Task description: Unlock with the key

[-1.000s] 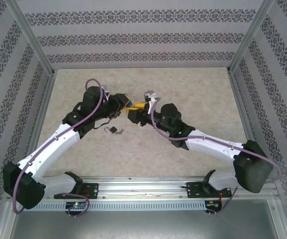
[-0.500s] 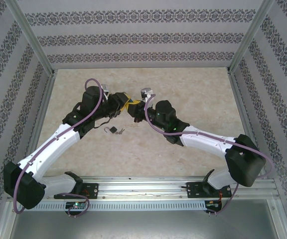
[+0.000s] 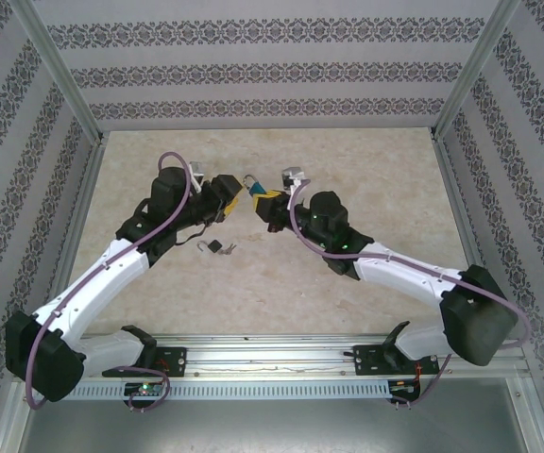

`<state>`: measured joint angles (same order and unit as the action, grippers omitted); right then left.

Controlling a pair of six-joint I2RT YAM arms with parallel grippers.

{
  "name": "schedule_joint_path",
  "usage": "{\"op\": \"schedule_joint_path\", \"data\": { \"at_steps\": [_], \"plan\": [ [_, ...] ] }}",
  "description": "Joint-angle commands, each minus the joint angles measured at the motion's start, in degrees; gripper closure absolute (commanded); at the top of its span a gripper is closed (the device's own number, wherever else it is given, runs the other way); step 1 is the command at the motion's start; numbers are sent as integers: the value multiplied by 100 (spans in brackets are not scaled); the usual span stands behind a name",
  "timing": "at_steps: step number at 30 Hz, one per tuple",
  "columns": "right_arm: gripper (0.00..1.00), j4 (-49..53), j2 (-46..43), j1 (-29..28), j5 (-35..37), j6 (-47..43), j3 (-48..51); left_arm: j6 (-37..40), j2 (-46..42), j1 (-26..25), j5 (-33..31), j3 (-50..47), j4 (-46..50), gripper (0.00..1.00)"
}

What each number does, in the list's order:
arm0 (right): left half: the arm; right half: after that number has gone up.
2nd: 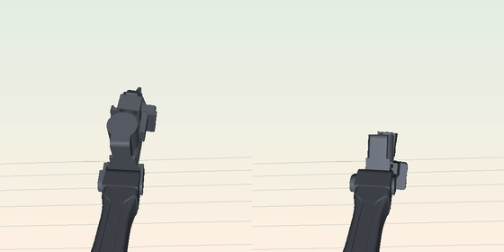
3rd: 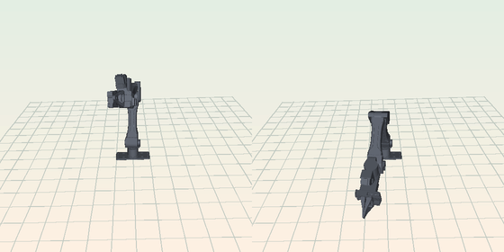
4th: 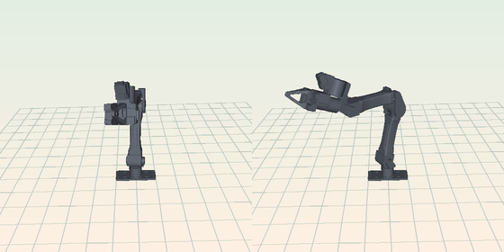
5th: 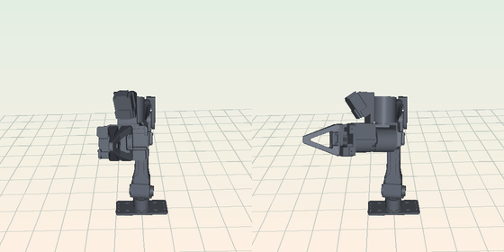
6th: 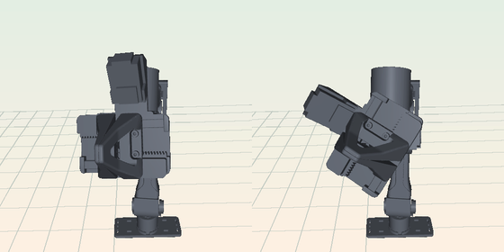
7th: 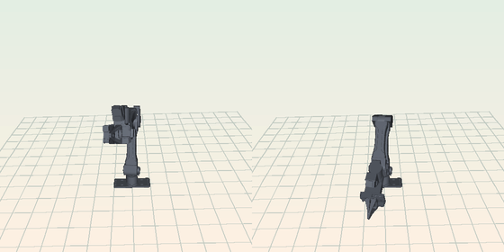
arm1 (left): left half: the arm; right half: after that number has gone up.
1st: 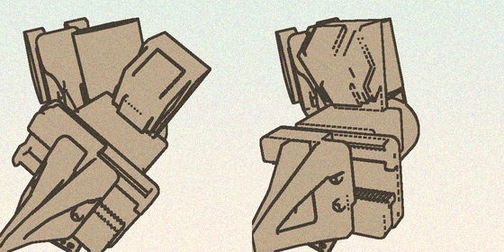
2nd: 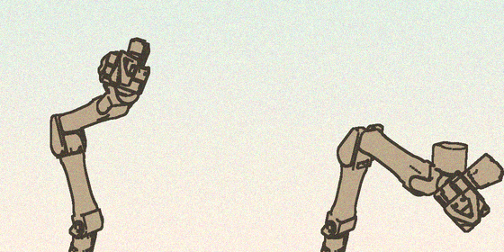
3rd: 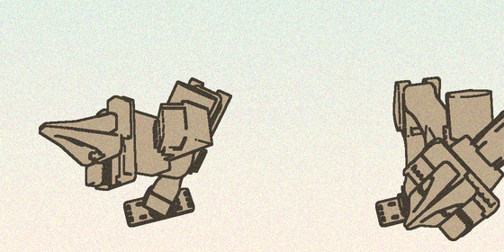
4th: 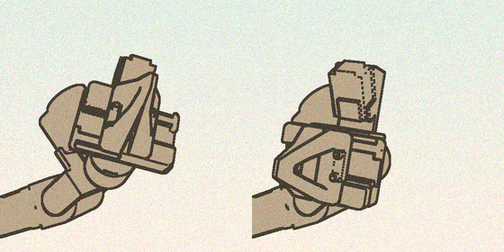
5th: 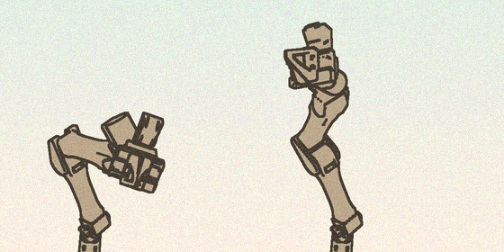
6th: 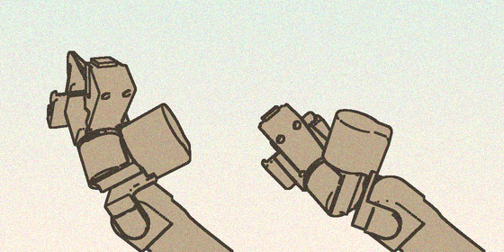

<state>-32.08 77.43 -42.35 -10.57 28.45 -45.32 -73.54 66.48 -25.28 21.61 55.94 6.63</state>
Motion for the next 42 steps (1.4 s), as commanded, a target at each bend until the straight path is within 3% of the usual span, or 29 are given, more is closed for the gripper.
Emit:
{"op": "schedule_joint_path", "data": {
  "at_steps": [1,8,12,16,21,28,37,42],
  "plan": [
    [100,-140,-407,134,-432,-187,203,306,-183,219,240,-74,-191,50],
    [100,146,-1077,304,-1282,-809,465,692,-13,506,1364,-121,-820,54],
    [100,406,-1384,330,-1472,-1175,485,1154,316,489,2024,308,-438,56],
    [100,467,-1493,377,-1591,-1251,465,1300,367,471,2152,367,-268,53],
    [100,575,-1459,381,-1650,-1314,423,1097,304,461,2199,216,-715,50],
    [100,616,-1432,357,-1651,-1384,368,1248,478,336,2254,435,-481,50],
    [100,996,-1403,162,-1454,-1790,195,1109,785,45,2305,468,-691,67],
    [100,1263,-1492,-51,-799,-2235,119,1083,898,5,2348,482,-594,86]
  ]
}}
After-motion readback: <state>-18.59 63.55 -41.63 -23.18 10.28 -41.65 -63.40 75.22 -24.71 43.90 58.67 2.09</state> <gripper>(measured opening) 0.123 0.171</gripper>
